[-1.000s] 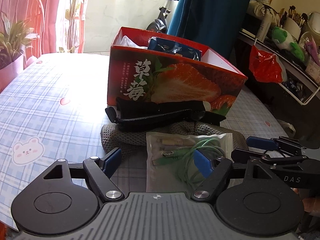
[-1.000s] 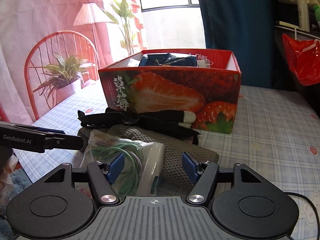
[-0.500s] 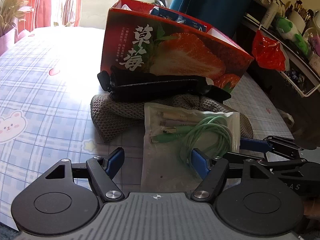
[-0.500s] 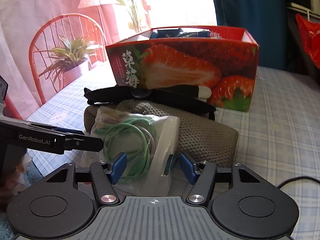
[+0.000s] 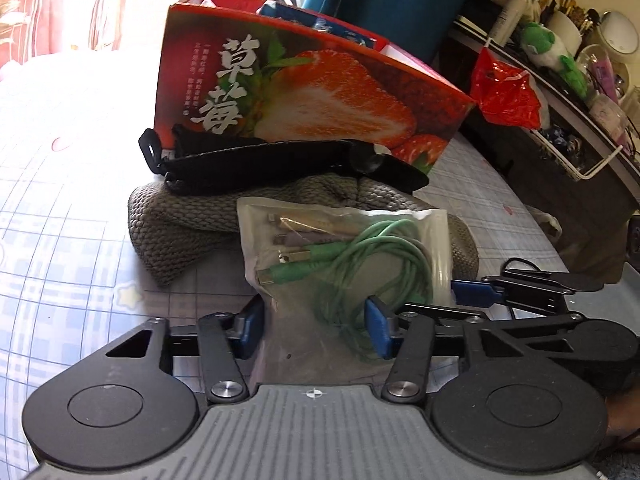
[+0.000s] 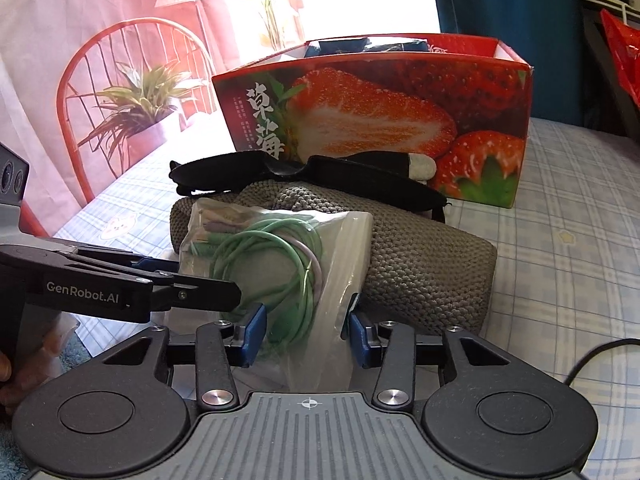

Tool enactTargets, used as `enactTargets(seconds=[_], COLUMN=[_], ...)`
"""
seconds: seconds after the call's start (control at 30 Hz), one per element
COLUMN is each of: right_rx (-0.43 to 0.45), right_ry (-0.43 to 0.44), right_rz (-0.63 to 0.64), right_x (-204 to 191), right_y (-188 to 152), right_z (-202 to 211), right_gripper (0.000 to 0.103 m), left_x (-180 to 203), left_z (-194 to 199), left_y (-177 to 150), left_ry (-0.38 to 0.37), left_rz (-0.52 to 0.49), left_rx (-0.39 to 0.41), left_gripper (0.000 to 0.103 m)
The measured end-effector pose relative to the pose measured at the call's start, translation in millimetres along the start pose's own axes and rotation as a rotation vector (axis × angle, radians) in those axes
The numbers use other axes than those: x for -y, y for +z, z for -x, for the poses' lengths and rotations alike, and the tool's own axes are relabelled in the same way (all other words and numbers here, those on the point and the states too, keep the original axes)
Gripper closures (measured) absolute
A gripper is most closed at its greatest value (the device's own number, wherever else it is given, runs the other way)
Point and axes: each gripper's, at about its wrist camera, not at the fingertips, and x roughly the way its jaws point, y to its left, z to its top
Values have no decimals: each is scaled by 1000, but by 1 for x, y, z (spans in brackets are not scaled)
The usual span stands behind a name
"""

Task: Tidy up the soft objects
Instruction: 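Close both grippers on the clear cable bag and lift it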

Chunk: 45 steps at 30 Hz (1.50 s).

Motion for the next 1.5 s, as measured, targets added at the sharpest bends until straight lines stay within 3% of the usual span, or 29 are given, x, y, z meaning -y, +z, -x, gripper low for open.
enactTargets(seconds=[0.53, 0.87, 1.2, 1.5], right_rx=[43, 30, 40, 65], right_ry=[12, 10, 28, 28], right_rz=[55, 30, -17, -27], right_x=[-10, -8, 2, -1], right_y=[3, 2, -1, 0], right_z=[10, 10, 9, 16], right_gripper=[70, 77, 84, 85], left_x=[3, 0, -9, -8], left_z=[15, 6, 6, 18], left_y=[0, 1, -2, -3], left_ry=[-15, -14, -35, -48], left_rz=[-34, -16, 28, 12], left_rx=[51, 16, 24, 59], left_gripper=[55, 57, 74, 77])
